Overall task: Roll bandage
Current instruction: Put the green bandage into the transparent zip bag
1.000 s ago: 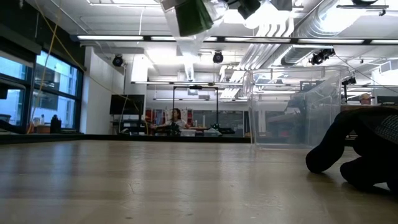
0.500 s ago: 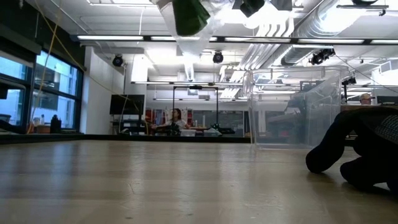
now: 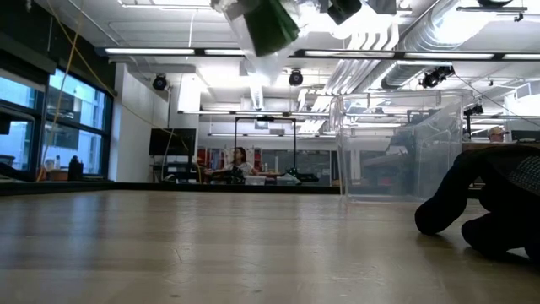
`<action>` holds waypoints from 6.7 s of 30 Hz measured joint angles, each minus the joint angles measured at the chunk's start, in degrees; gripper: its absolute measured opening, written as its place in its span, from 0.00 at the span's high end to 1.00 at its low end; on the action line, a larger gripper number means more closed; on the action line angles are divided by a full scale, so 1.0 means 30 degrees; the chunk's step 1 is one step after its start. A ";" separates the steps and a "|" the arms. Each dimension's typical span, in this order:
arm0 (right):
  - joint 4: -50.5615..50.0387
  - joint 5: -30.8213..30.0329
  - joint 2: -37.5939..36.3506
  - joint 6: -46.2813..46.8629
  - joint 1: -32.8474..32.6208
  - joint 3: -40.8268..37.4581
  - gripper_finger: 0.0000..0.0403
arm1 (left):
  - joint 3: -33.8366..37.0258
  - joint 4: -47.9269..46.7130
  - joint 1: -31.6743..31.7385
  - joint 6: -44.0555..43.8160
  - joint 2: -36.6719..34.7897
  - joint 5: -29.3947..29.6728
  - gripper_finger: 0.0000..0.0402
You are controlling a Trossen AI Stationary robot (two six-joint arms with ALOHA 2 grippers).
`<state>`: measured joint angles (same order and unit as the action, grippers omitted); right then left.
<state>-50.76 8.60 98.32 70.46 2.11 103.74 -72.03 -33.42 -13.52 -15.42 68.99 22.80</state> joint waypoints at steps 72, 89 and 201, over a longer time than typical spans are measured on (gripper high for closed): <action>0.1984 -0.3416 -0.0095 0.0110 -0.1395 0.0007 0.90 | 0.0408 -0.5200 -0.1371 -0.0130 -0.2910 -0.2083 0.77; 0.4365 -0.2793 -0.0087 0.1885 -0.0315 0.0007 1.00 | 0.6812 0.1848 -0.6002 -0.3532 -0.3183 0.8254 0.60; 2.2179 0.0123 0.2878 -1.5067 -0.1464 0.0000 0.52 | 0.6783 1.1935 -0.6505 -1.0384 -1.1689 0.2214 1.00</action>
<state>15.78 8.97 106.96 25.26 -2.28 103.74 -51.68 2.38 -33.04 -46.57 33.93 29.44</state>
